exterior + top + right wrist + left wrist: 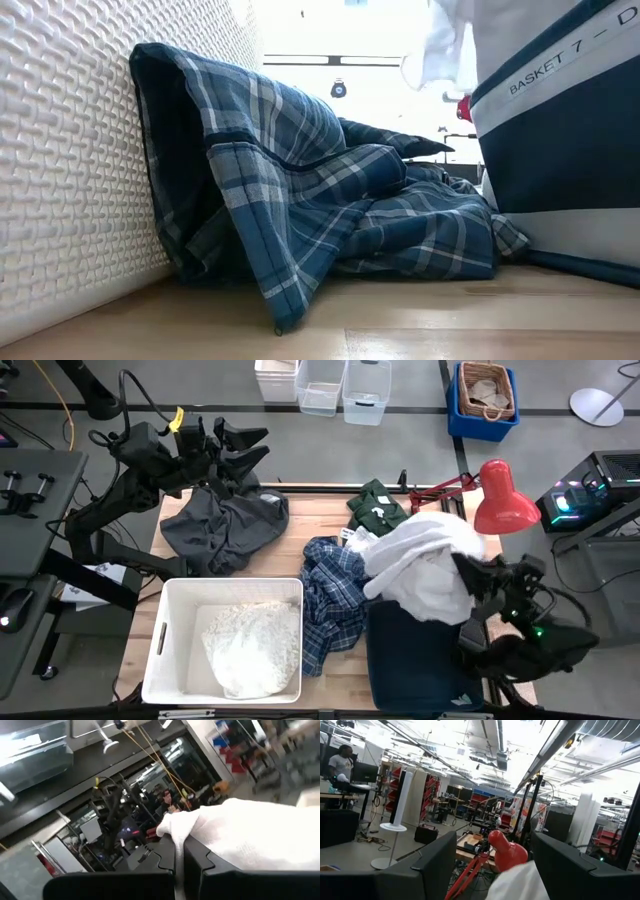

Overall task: Sort clothes
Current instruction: Put the white dress into the white bin

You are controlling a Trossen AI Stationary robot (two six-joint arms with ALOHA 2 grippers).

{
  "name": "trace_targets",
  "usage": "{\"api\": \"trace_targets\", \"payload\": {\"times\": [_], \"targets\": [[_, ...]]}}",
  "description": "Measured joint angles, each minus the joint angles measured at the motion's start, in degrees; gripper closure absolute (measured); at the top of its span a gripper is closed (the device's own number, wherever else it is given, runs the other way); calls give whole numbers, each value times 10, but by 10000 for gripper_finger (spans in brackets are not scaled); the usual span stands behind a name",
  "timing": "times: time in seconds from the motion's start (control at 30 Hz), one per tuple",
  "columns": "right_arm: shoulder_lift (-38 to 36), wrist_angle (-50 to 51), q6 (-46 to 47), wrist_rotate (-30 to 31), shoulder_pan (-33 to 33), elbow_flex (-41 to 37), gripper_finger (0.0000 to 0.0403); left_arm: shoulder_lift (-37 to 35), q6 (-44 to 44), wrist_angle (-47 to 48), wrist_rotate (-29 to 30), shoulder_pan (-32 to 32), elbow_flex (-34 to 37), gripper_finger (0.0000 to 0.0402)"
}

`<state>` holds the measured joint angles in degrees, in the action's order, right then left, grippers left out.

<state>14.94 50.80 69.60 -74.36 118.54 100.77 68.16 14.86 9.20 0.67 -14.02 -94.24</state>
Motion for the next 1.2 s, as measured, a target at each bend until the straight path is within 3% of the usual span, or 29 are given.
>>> {"api": "trace_targets", "payload": {"times": [0.27, 0.43, 0.53, 0.7, 0.77, 0.9, 1.1, 1.2], "targets": [[80, -393, 73, 25, 89, 45, 403, 0, 31, -35, 1, 0, 0, 154], [138, -452, 92, 30, 132, 95, 403, 0, 37, -62, 1, 0, 0, 154], [186, -541, 142, 45, 135, 121, 403, 0, 45, -75, 3, 0, 0, 154], [287, -915, 423, 156, 137, 176, 403, 1, 45, -79, 16, 0, 0, 154], [331, -1008, 537, 205, 154, 207, 403, 1, 45, -79, 17, 0, 0, 154], [398, -1104, 694, 228, 218, 263, 403, 1, 46, -80, 17, 0, 0, 154], [410, -1129, 705, 230, 256, 344, 403, 1, 46, -80, 17, 0, 0, 154], [400, -1126, 703, 229, 249, 343, 403, 1, 46, -80, 22, 0, 0, 154]]}}
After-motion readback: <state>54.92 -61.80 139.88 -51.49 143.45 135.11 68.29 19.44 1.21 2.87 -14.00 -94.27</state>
